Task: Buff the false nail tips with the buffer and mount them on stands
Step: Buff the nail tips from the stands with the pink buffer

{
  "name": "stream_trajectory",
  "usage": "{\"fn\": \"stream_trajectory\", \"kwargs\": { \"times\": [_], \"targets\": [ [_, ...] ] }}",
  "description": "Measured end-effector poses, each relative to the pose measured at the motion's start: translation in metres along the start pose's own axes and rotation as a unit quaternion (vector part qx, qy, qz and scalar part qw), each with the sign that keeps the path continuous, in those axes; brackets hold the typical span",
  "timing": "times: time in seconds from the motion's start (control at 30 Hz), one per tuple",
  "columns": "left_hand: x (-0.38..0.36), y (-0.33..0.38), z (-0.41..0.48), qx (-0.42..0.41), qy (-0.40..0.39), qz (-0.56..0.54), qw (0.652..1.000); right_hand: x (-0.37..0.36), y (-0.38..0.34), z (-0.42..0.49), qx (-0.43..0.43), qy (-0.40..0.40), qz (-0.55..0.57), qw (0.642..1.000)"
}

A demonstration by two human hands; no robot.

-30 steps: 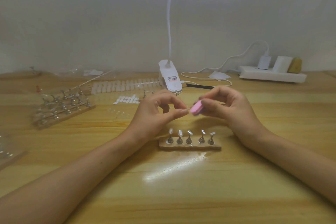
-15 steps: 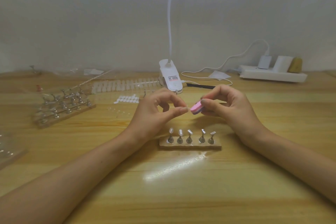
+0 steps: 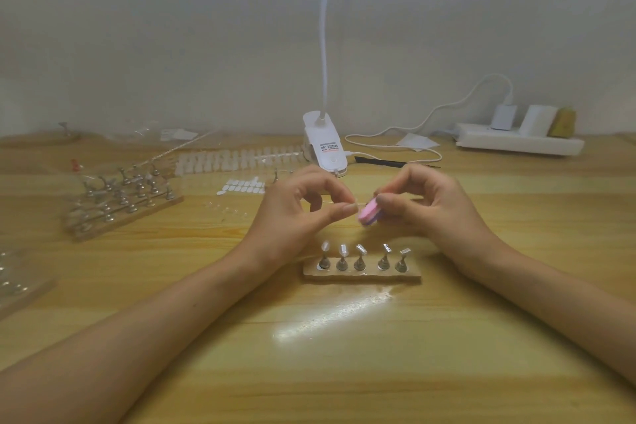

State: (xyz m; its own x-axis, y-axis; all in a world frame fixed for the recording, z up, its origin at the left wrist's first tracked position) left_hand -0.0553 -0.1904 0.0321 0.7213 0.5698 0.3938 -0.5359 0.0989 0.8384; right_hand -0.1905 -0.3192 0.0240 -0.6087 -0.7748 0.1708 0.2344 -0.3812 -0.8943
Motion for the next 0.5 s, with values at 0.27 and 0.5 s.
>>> {"fn": "stream_trajectory", "kwargs": {
  "times": [0.27,0.5],
  "targets": [
    [-0.0001,-0.0001,0.0000,-0.004,0.003,0.009,1.000,-0.0052,-0.0011,-0.0014,-0.007,-0.039,0.008,0.999],
    [-0.0002,-0.0004,0.0001,-0.006,0.002,0.006,1.000,-0.0027,-0.0003,-0.0011,-0.001,-0.025,-0.005,1.000]
  ]
}}
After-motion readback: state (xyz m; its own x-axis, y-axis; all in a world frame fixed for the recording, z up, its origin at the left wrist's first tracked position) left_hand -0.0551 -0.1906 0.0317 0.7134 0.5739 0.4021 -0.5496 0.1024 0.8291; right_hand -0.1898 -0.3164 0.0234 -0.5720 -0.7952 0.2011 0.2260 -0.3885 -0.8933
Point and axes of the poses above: each hand's wrist, its own z-axis towards the middle knuckle, its own x-axis out of the back of the hand, y = z × x, the point moved 4 cm from there along z, towards the middle knuckle, and after that the axes turned 6 degrees about x, right-handed, at the moved point
